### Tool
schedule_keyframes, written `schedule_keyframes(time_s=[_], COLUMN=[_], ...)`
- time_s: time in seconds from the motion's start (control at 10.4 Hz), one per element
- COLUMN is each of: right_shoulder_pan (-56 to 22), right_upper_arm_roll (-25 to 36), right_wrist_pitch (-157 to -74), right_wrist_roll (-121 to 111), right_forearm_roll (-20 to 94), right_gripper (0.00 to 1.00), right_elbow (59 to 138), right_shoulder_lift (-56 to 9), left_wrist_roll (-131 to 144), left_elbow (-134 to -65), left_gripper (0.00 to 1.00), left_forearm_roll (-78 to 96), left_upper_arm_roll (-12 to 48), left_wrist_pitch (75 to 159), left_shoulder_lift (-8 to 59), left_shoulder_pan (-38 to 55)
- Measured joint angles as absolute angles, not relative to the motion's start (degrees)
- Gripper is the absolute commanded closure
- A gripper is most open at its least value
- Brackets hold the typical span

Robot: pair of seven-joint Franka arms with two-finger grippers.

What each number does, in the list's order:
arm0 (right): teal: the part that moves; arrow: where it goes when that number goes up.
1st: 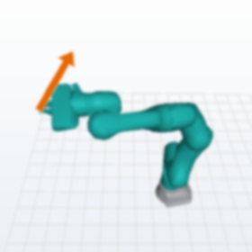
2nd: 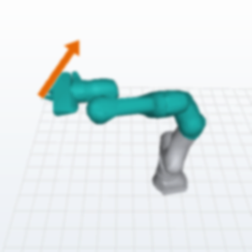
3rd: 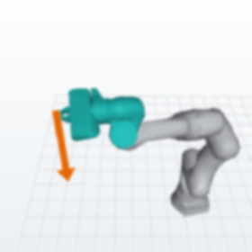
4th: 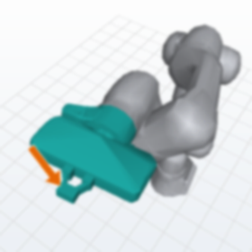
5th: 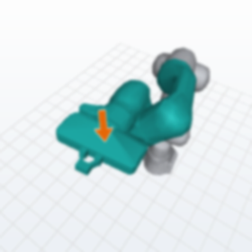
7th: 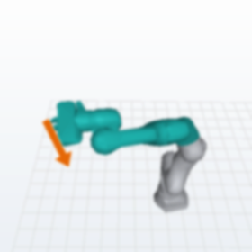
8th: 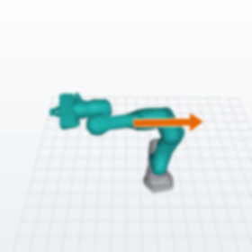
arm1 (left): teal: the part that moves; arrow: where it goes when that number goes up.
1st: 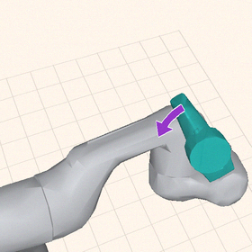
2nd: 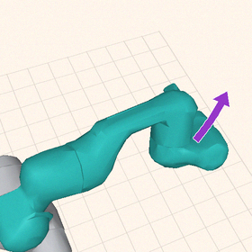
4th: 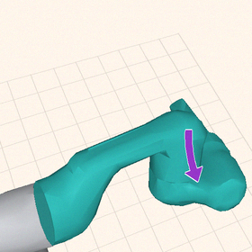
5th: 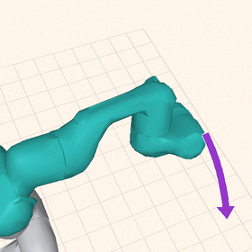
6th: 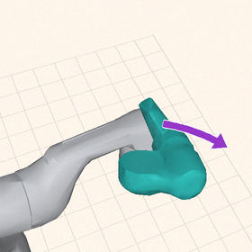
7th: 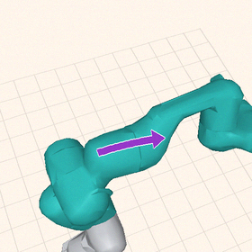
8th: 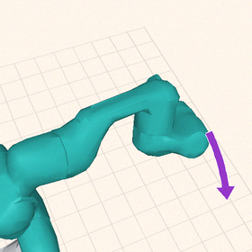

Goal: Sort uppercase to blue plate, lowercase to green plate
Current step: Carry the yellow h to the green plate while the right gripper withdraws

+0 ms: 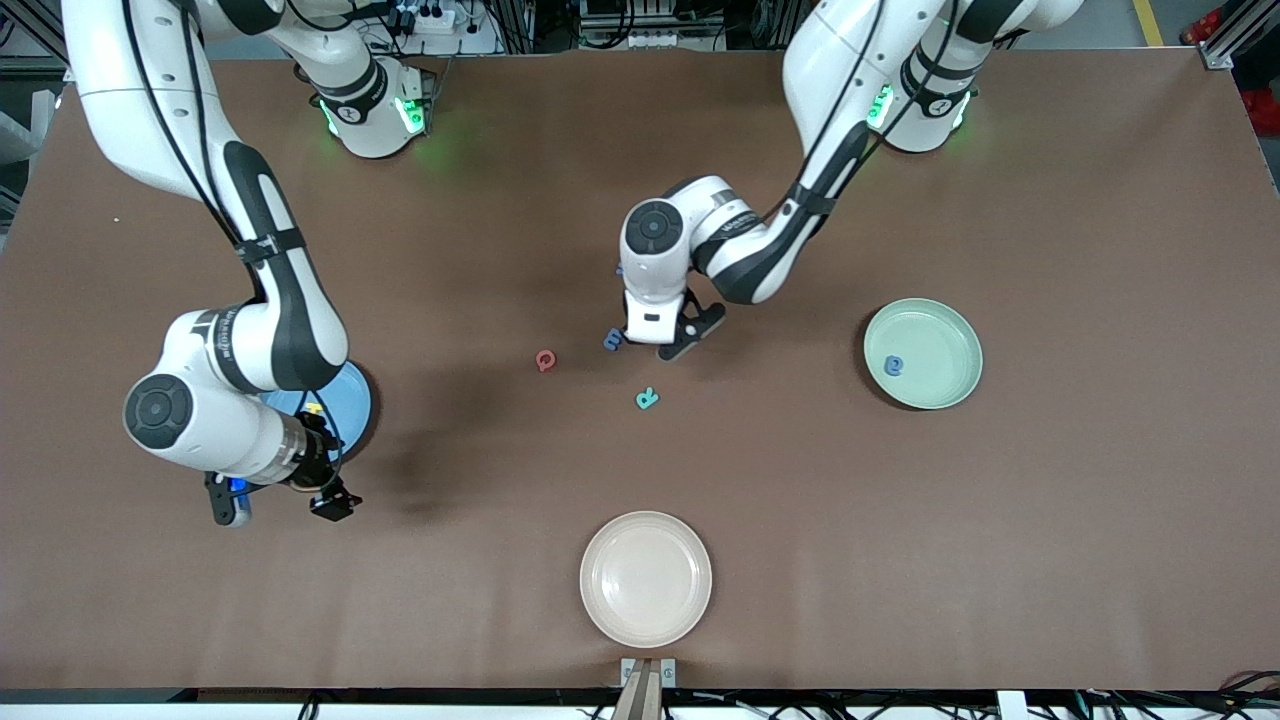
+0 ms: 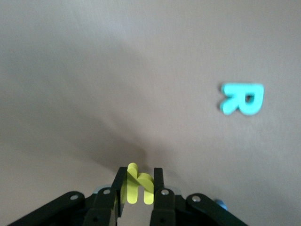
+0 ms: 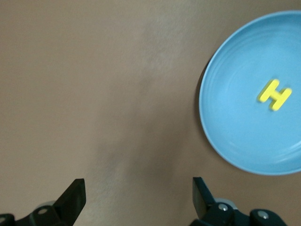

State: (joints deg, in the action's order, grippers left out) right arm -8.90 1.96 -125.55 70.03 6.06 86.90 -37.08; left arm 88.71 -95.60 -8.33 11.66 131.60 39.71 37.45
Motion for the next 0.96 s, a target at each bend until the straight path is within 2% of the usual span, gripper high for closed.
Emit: schedule_keyframes(time_s=[0.19, 0.58, 0.96], right_shoulder_pan=[-12.2, -19.5, -22.4], right_upper_arm_roll=[2.0, 2.0, 2.0], right_wrist_pitch=[-126.4, -136.9, -137.8], right_wrist_roll=[74.7, 85.8, 89.5], right_forearm_roll=[7.6, 10.2, 17.9], right_gripper=[0.00, 0.00, 0.00], right_elbow=[84.5, 80.8, 79.9], right_shoulder_lift=[-38.8, -43.6, -45.8], left_wrist_roll=[78.4, 59.3, 41.7], left_elbow=[-95.6, -95.5, -96.1], left_gripper=[1.00, 1.00, 1.00], left_forearm_roll=[-5.8, -5.2, -5.3], left_upper_arm_roll=[11.7, 12.2, 13.1], left_wrist_pitch=[126.9, 117.7, 114.4], left_shoulder_lift=[37.6, 34.4, 33.0], left_shoulder_pan=[34.2, 25.3, 14.8])
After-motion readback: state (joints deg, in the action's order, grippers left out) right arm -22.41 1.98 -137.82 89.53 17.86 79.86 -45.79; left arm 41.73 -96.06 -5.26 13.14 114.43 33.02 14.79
